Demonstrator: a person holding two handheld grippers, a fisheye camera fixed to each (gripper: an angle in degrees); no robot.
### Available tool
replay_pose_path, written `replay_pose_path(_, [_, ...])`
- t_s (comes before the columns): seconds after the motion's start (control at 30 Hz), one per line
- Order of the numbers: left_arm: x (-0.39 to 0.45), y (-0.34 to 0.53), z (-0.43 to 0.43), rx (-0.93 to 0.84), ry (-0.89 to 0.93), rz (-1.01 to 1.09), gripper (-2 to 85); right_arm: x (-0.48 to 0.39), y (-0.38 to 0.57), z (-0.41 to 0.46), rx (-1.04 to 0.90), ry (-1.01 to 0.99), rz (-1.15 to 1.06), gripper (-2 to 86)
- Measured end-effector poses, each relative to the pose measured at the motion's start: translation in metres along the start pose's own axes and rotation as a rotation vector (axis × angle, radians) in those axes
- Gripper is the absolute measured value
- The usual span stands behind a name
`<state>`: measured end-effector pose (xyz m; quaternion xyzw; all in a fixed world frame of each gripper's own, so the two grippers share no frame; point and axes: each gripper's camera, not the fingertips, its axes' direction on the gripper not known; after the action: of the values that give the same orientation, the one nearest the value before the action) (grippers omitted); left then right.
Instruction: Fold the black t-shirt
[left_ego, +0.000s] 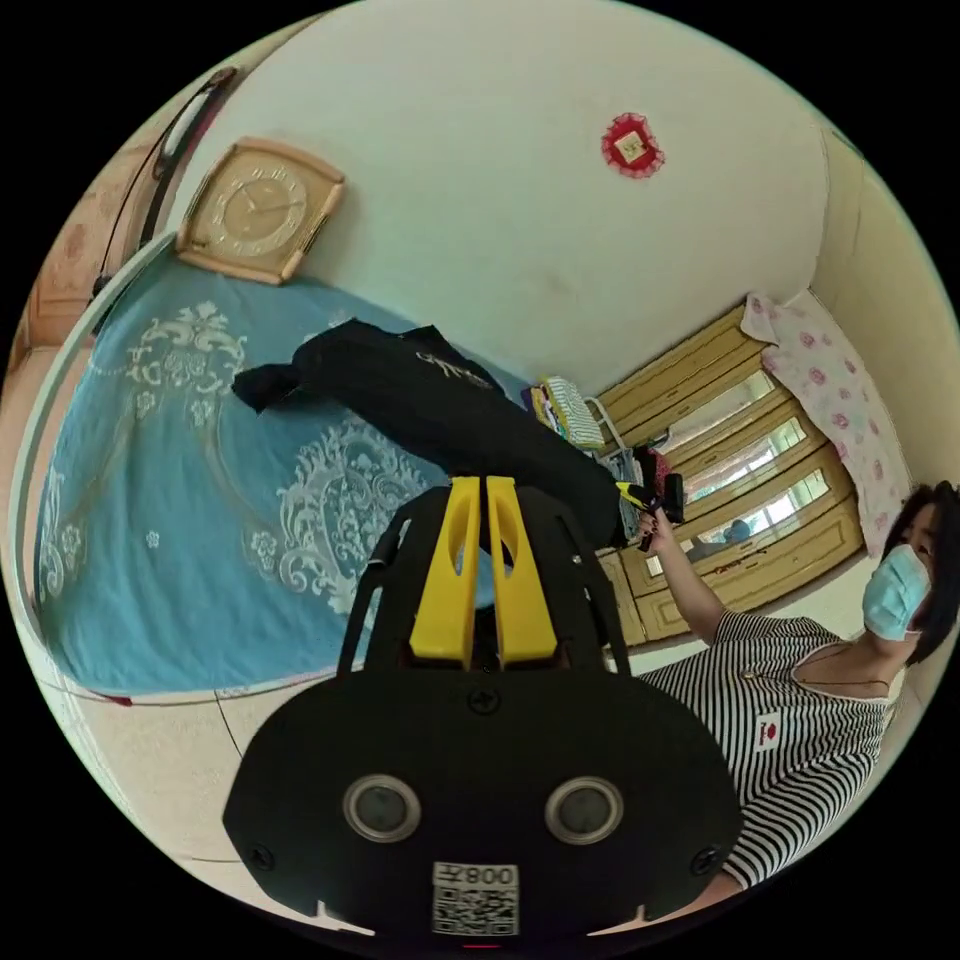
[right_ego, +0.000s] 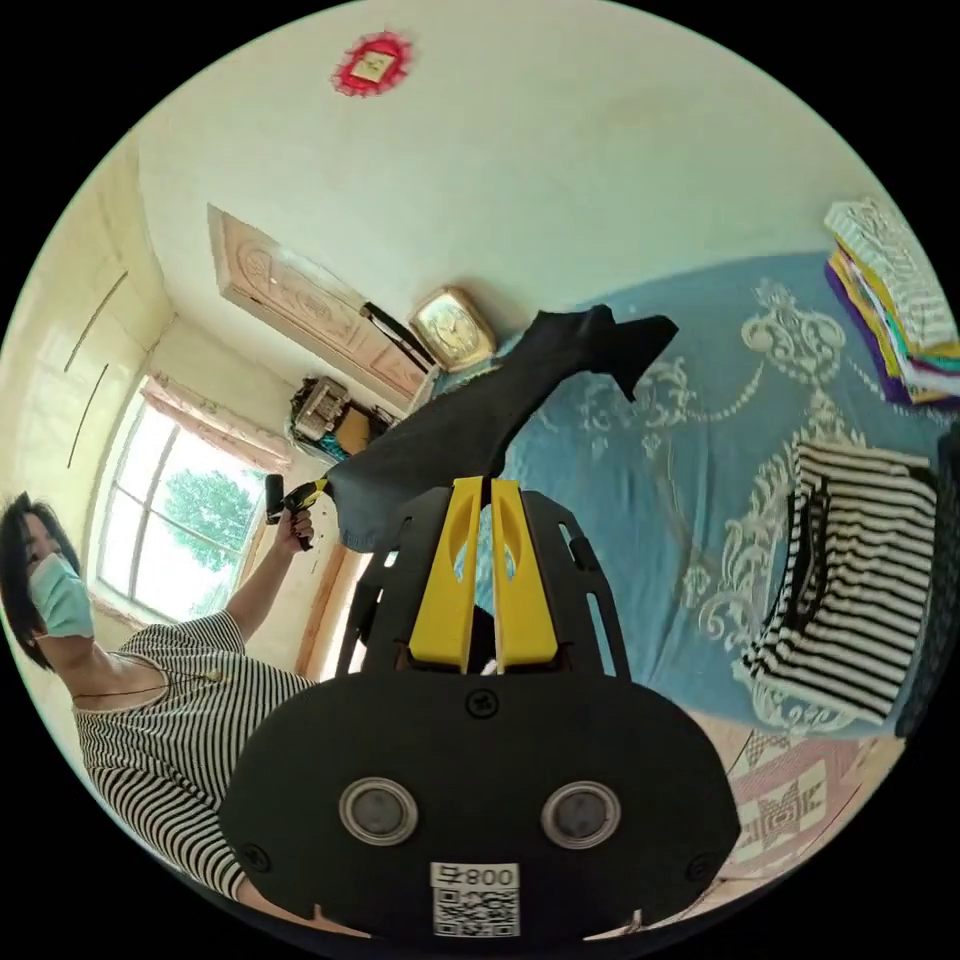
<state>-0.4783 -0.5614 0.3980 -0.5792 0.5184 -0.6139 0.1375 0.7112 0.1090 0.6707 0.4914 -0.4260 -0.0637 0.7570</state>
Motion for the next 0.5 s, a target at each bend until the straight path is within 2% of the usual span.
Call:
replay_pose_path(0.07, [-0.044, 0.042, 0.042, -0.117, -0.008, -0.200, 0.9, 0.041, 0.040, 0.033, -0.089, 0.009, 0.128, 1.2])
replay_pose_path(0.17, [-0.084, 0.087, 0.077, -0.155, 0.042, -0.431, 0.9, 0.102, 0.100, 0.076, -0.208, 0.015, 0.341, 1.2])
replay_pose_path(0.27, [-0.092, 0.102, 0.089, -0.157, 0.032, -0.498, 0.9, 0.123, 0.133, 0.088, -0.243, 0.007, 0.438, 1.2])
replay_pose_path(0.5, [-0.089, 0.084, 0.097, -0.152, 0.005, -0.495, 0.9, 0.109, 0.123, 0.071, -0.258, 0.043, 0.386, 1.2])
